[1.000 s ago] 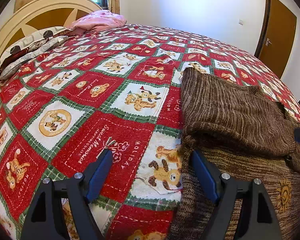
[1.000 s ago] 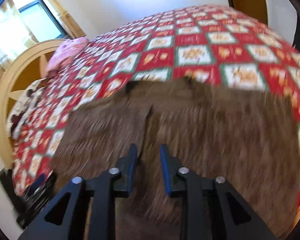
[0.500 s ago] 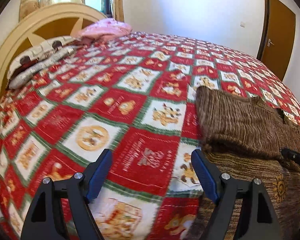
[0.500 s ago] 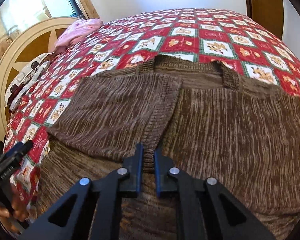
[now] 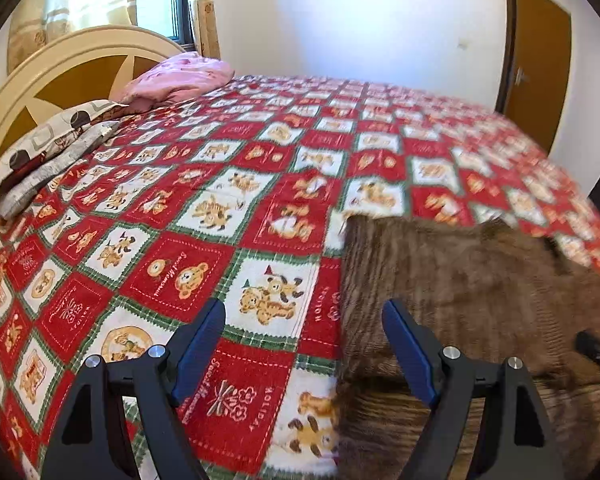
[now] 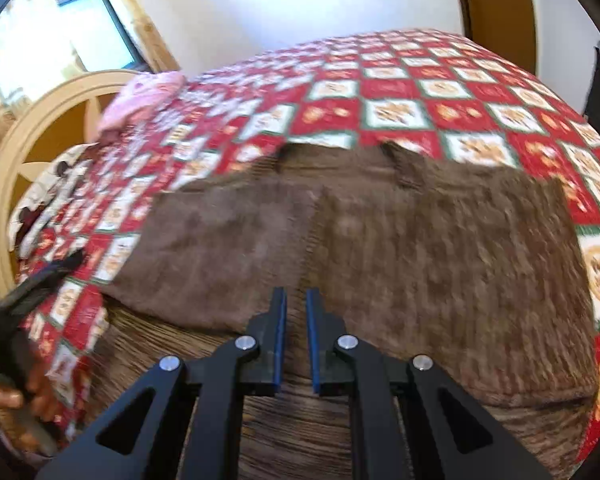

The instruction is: Fold small clothes

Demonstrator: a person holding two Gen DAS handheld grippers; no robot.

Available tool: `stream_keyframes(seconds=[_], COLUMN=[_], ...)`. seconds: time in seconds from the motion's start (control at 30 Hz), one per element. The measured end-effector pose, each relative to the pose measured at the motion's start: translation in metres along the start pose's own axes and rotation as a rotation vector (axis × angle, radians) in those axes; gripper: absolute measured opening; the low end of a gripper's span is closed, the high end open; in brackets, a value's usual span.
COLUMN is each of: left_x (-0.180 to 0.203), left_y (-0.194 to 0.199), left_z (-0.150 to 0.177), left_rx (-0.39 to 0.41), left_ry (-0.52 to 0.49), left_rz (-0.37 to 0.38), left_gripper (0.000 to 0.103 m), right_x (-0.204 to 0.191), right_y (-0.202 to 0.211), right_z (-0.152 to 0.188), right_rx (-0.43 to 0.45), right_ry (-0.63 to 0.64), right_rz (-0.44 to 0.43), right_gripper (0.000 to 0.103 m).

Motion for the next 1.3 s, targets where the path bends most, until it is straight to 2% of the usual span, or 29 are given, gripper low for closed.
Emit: stream_keyframes(seconds=[0.1,0.17,0.23,0.33,0.47,0.53,0.6,0.63,0.67,0.77,0.87,0.97,1.17,1.3], left_x=[0.002,-0.002,-0.006,-0.022,-0.043,-0.047,-0.048,-0.048,-0.047,-0.044,-0.043,-0.049,-0.064,-0.077], left_y=[-0.017,-0.017,-0.006,-0.001,0.012,0.029,0.051,0.063,0.074,0.110,0.137,0.154,0.181,0.193], left_z=[0.026,0.044,0.056,0.074,0.081,0.076,0.071,0.070,0.070,0.075,0.090,0.105,0.134,0.154], left_rx=[-0.091,-0.122,-0.096,-0.135,-0.127,-0.075,-0.012,0.019,0.044,0.103,0.107,0.073,0.069,0.075], left_ry=[-0.003,0.013,0.032,-0.005,0.056,0.053,0.011,-0.019,-0.048,-0.158,-0.209,-0.211,-0.185,-0.169], left_rz=[0.021,0.033,0.053,-0.069,-0.015,0.018,0.041,0.054,0.063,0.108,0.159,0.154,0.144,0.126], left_gripper=[0.081,0.081,0.083,0.083,0.083,0.083,0.083,0.083,0.083,0.083,0.083,0.083,0.083,0.083], right_x=[-0.019,-0.028,-0.026,-0.021,-0.018,-0.020,-0.019,-0.017,-0.016,-0.010,-0.008,-0.025,-0.093,-0.139], right_y=[-0.010,-0.022,-0.032,-0.032,-0.018,0.005,0.032,0.054,0.070,0.117,0.157,0.175,0.156,0.136], right_z=[0.003,0.011,0.022,0.024,0.022,0.021,0.020,0.021,0.023,0.031,0.052,0.085,0.172,0.212], right_rx=[-0.013,-0.047,-0.081,-0.066,-0.089,-0.069,-0.039,-0.013,0.011,0.062,0.065,0.016,-0.149,-0.223], right_ry=[0.052,0.098,0.118,0.113,0.069,0.071,0.069,0.068,0.068,0.090,0.128,0.185,0.362,0.477], right_rz=[-0.018,-0.018,0.017,0.019,0.002,-0.029,-0.056,-0.073,-0.085,-0.112,-0.135,-0.207,-0.323,-0.389], right_gripper=[0.016,0.016,0.015,0.014,0.016,0.019,0.034,0.050,0.062,0.063,0.063,0.063,0.063,0.063])
Point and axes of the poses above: each gripper's, at about its wrist camera, not at the fingertips, and y roughly against the way its jaws point, x to its right, z to its underside, the point moved 8 cm from there along -y, roughly the way its jaws point, and after that the axes turned 10 degrees about -y, right-handed, at the moved point
